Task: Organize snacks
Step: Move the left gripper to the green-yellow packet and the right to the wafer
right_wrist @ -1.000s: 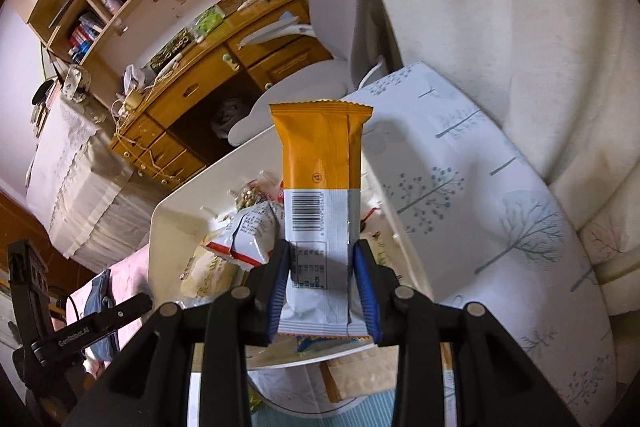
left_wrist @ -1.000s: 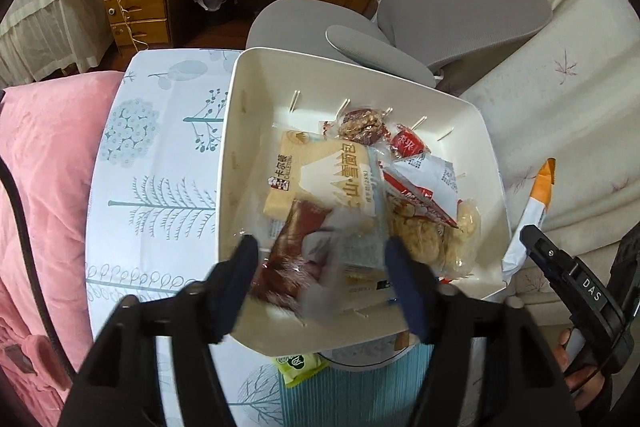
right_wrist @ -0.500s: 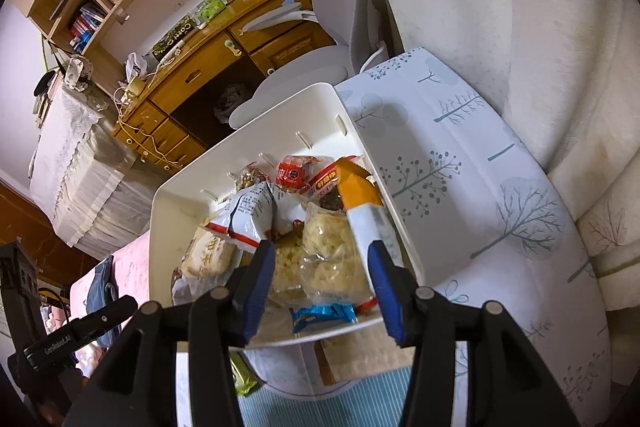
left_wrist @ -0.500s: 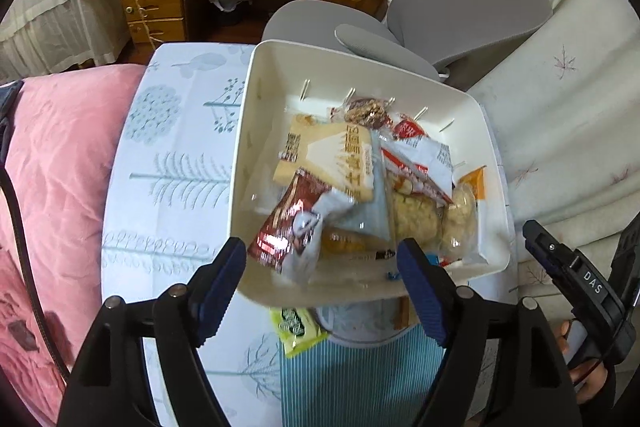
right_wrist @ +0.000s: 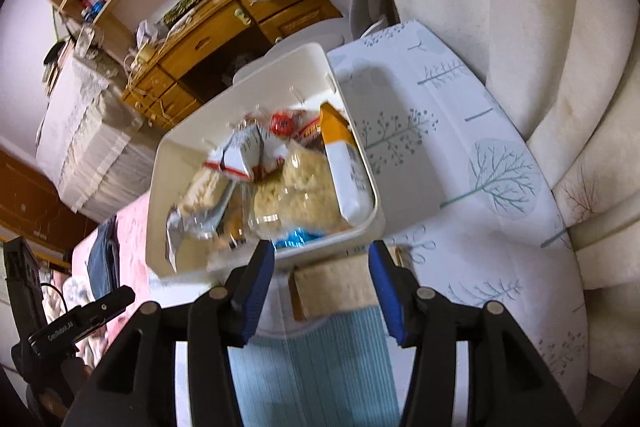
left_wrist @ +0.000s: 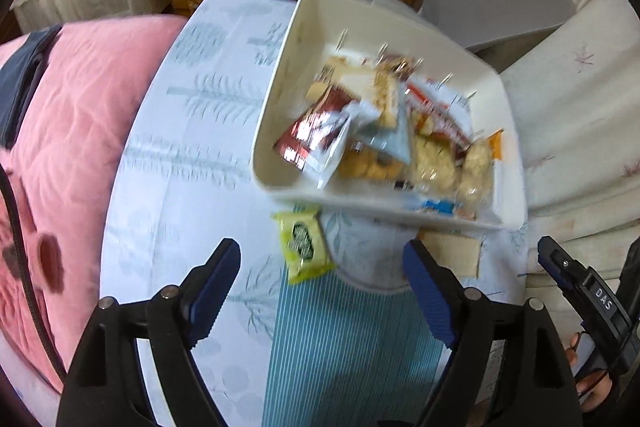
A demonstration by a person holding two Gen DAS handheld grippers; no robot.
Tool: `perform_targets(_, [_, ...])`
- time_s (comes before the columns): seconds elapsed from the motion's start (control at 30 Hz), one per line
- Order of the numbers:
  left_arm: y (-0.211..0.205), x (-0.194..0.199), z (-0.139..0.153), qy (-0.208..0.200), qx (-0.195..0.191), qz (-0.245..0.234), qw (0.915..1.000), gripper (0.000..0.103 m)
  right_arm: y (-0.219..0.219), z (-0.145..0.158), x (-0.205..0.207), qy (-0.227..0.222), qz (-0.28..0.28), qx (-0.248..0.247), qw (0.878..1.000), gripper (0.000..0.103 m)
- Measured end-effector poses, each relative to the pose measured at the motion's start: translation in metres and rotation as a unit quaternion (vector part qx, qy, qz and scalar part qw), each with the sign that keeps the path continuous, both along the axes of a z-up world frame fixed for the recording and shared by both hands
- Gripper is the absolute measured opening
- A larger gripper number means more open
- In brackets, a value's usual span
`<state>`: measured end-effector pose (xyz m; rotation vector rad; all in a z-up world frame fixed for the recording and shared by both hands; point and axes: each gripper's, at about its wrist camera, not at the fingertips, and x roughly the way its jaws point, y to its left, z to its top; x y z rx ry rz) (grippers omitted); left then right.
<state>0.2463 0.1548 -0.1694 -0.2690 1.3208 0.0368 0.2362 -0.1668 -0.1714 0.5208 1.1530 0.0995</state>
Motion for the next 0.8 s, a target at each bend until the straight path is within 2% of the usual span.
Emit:
perform_targets(0.1, [-0.005, -0.013, -0.014, 0.013, 0.006, 0.017, 0.9998, 0.082, 0.001, -0.007, -0.006, 0.007, 0.026, -0.006, 1.0, 0.059])
perform_targets(0.17, [-0.008, -0.019, -0.021, 0.015, 0.012, 0.026, 0.9995, 0.082, 0.001, -0.01, -0.009, 0.006, 0.04, -0.011, 0.999, 0.07])
perform_targets(0.37, [-0.014, -0.034, -0.043, 0.021, 0.016, 0.062, 0.9977, 0.082, 0.002, -0.024, -0.014, -0.003, 0.108, -0.036, 0.993, 0.072])
perform_targets(0.47, [-0.017, -0.037, -0.054, 0.02, 0.022, 0.079, 0.9964, 0.082, 0.004, -0.031, -0.016, -0.015, 0.151, -0.044, 0.987, 0.077])
perform_targets(0.6, [-0.018, -0.037, -0.069, 0.023, 0.028, 0.1, 0.9943, 0.082, 0.012, -0.041, -0.019, -0.043, 0.219, -0.07, 0.972, 0.079])
perform_targets(0.7, [-0.019, -0.035, -0.08, 0.025, 0.028, 0.118, 0.9923, 0.082, 0.019, -0.049, -0.023, -0.066, 0.268, -0.097, 0.956, 0.08])
perform_targets(0.8, [-0.02, -0.032, -0.089, 0.027, 0.03, 0.133, 0.9903, 0.082, 0.021, -0.059, -0.024, -0.077, 0.301, -0.111, 0.944, 0.08])
